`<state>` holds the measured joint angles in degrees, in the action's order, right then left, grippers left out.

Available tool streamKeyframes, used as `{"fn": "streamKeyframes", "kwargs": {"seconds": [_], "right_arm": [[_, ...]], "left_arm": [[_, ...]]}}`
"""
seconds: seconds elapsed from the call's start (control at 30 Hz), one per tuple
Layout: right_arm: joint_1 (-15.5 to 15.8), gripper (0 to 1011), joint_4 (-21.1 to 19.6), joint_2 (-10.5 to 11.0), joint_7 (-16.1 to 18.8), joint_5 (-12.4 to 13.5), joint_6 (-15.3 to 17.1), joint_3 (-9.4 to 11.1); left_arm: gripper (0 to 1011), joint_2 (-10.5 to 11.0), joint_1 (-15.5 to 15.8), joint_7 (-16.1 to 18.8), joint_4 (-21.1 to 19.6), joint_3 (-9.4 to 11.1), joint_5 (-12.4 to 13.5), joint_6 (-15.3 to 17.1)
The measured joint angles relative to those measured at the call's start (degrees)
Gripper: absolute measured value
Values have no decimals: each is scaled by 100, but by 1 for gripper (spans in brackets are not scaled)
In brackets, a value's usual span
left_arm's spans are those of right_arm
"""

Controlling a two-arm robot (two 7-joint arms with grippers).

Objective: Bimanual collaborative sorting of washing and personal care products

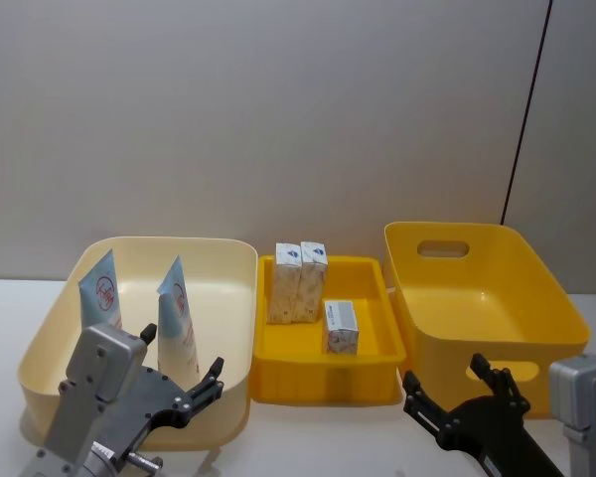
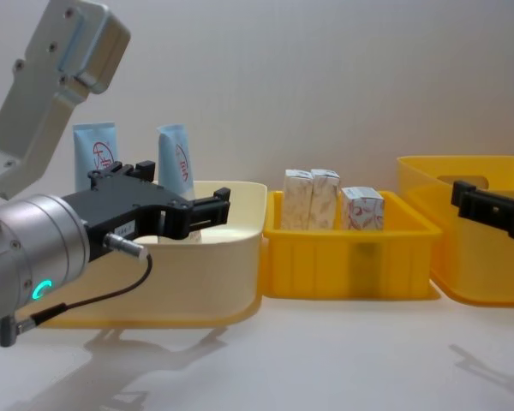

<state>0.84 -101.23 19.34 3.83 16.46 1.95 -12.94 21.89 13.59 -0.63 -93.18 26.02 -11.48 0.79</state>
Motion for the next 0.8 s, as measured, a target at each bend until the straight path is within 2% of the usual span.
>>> {"fn": "streamKeyframes", "kwargs": {"seconds": [0.8], "right_arm": [[0, 1001, 0, 0, 0, 0, 0, 0]], "left_arm": [[1002, 0, 0, 0, 0, 0, 0, 0]]}}
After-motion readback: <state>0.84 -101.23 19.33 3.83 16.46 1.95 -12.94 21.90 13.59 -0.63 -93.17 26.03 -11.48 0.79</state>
